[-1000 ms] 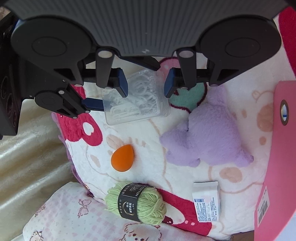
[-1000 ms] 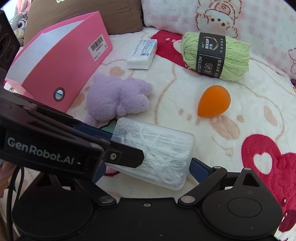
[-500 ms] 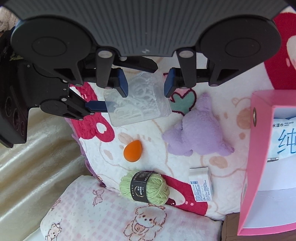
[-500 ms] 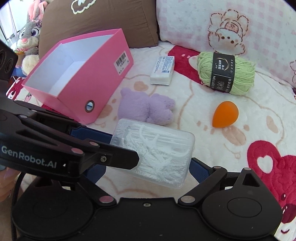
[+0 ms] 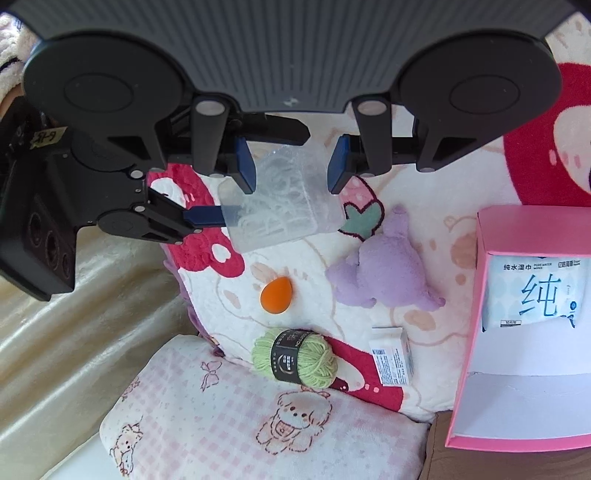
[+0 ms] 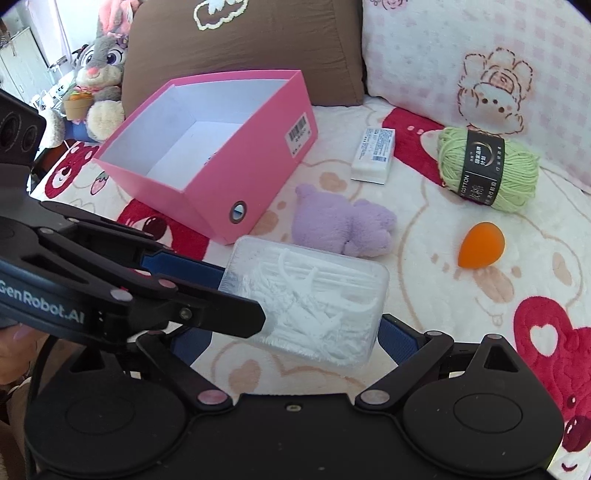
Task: Organize objects
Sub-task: 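Lift the floss-pick box with the left gripper toward the pink box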
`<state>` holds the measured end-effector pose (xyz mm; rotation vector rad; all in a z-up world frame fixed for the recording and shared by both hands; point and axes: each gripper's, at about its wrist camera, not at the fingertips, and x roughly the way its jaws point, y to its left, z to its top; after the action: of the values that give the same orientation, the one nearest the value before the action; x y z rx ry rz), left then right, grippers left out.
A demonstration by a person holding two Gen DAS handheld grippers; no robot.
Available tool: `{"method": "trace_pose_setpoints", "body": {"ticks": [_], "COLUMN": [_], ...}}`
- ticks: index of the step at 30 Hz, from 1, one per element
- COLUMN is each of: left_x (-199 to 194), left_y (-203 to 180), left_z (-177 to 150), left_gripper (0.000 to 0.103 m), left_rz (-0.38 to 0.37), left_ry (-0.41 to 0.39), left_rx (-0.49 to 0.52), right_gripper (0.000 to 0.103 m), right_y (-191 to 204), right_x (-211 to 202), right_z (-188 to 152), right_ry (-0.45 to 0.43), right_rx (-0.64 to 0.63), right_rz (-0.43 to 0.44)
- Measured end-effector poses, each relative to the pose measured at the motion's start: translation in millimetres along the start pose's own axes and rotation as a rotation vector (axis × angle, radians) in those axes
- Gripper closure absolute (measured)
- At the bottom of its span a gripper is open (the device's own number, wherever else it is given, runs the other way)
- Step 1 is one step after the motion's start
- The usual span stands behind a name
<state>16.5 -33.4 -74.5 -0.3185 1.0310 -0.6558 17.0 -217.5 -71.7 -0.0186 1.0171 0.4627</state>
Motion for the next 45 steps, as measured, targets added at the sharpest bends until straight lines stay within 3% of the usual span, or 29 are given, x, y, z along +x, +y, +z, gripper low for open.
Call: {"method": "trace_pose_setpoints", "body": {"ticks": [11,23,30,45], "left_x": [-27.8,-52.7,-83.3,-152.5], "left_y": [-11.4,-9.4,-6.8,38.7], "left_z": [-2.6,1.2,17.2,48.7], "left_gripper": [0.063,0.067,0.067,0.067], "left_rz": [0.044,0.054,0.097,0.196], "left_ry": [-0.066,-0.062,-0.078,-0.122], "left_rx": [0.061,0.045,0.045,-0.034], "right_gripper": [0.005,0.005,0.005,0.005], "right_y": [15.6,48.0,70.0,125.5], "right_x": [-10.8,-30.8,-30.2,-15.1], "right_z": [2.6,20.1,46.3,119.9], "right_ry": [-0.049,-0.068,-0.041,-0.039], "right_rx": [0.047,0.017,0.062,-0.049], "right_rz": [-0.001,-0.079,-0.075,0.018]}}
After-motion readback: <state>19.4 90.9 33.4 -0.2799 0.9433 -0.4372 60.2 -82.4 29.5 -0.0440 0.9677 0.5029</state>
